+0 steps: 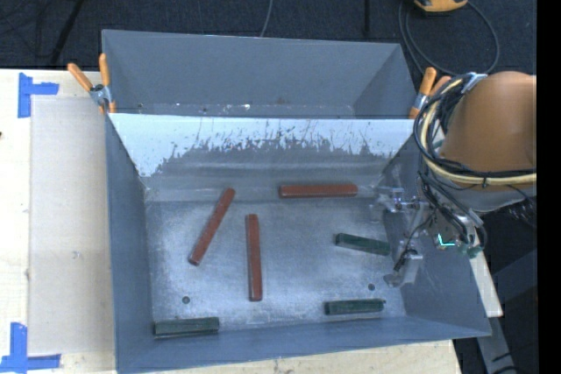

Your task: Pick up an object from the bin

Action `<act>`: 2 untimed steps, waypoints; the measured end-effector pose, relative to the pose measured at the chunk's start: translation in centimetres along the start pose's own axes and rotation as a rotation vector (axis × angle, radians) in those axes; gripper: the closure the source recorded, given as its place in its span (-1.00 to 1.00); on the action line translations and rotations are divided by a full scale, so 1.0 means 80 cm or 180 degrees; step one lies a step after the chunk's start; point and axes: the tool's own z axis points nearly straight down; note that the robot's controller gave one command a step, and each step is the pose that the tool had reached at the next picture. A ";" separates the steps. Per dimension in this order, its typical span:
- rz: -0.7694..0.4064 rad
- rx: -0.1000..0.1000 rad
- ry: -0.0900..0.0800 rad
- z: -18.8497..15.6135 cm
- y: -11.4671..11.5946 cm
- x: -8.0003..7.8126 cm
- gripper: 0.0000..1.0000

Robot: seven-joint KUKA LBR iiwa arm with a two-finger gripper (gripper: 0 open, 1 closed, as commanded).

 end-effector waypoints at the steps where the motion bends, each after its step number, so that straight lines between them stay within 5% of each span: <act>1: -0.0007 0.0003 -0.0023 -0.004 0.000 -0.002 -1.00; 2: 0.0146 0.0001 -0.0057 0.038 -0.031 -0.036 -1.00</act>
Offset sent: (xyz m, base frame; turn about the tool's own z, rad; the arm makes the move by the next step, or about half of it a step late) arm 0.0731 -0.0760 -0.1105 0.1436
